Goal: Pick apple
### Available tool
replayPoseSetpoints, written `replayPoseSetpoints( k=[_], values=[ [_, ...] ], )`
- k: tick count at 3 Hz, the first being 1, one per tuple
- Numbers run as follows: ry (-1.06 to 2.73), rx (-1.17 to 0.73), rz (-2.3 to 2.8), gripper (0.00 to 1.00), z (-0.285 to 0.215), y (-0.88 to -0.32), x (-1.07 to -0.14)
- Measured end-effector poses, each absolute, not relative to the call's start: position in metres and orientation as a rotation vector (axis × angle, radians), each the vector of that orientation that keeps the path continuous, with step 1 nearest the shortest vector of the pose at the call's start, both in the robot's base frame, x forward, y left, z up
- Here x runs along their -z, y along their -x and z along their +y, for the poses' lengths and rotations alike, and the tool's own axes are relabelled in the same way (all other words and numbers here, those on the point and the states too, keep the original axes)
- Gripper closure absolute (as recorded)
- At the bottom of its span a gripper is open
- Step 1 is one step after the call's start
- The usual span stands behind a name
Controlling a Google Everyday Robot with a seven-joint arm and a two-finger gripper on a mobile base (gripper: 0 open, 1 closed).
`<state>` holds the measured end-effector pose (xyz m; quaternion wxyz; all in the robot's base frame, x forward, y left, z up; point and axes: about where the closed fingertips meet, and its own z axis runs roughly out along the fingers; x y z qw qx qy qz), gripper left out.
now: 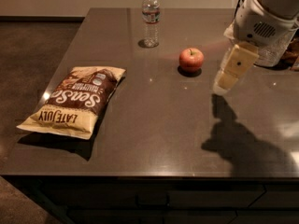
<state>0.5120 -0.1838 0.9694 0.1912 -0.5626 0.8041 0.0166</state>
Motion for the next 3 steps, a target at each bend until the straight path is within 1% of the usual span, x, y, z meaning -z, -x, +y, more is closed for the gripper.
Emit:
replayPoseSetpoints(
  k=[2, 3],
  values=[
    [1.271, -0.094, 2.342, 0.00, -0.167, -0.610, -0.937],
    [1.176, -0.143, 2.396, 0.00, -0.164, -0.644, -0.916]
  ],
)
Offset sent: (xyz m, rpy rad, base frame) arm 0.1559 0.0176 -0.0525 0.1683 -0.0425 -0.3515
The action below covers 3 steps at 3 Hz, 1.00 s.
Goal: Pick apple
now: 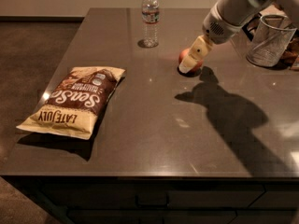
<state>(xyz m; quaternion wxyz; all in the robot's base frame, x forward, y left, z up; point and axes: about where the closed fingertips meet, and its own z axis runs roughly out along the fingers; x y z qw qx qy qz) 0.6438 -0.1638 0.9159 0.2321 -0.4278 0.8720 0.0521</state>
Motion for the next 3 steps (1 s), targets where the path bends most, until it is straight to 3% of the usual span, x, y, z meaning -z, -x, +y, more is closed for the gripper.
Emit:
replayPoseSetpoints(
  k=[2, 3],
  values=[
    [1.105, -0.209, 2.486, 0.00, -0.153, -0.677, -0.877],
    [1.062, -0.185, 2.511, 0.16, -0.156, -0.686, -0.868]
  ],
)
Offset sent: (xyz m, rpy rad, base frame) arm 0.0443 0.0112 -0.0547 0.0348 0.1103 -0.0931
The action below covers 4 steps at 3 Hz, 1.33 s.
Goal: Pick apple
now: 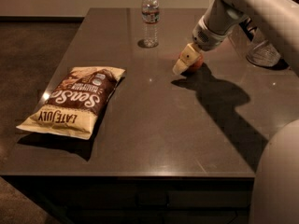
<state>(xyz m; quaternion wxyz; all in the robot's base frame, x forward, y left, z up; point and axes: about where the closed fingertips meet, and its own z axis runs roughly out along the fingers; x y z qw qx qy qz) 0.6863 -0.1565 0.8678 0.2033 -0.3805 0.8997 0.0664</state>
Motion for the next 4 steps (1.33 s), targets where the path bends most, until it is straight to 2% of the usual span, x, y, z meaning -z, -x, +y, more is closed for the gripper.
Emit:
replayPoseSetpoints(
  k=[2, 3, 4],
  values=[
    [1.026, -0.180, 2.516, 0.62, -0.157, -0.694, -0.875],
    [1.069, -0.152, 2.461, 0.85, -0.150, -0.689, -0.913],
    [1.151, -0.116, 2.393, 1.00, -0.137, -0.677, -0.968]
  ],
)
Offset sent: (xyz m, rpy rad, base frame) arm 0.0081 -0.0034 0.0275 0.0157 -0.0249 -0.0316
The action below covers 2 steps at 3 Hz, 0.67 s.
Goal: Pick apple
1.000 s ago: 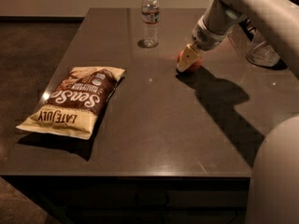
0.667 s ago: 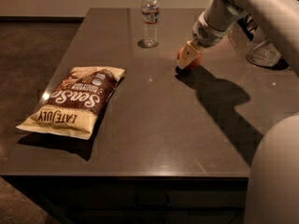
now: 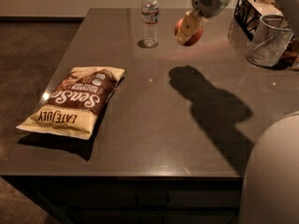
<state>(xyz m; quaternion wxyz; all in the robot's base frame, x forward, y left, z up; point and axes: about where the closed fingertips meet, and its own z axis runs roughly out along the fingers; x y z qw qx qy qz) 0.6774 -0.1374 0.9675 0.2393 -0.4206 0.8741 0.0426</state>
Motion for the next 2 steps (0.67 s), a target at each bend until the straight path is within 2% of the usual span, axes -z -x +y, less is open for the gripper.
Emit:
replayPoseSetpoints(
  k=[2],
  values=[
    [1.192, -0.107, 2.359, 1.00, -0.1325, -0.6713, -0.9974]
  ],
)
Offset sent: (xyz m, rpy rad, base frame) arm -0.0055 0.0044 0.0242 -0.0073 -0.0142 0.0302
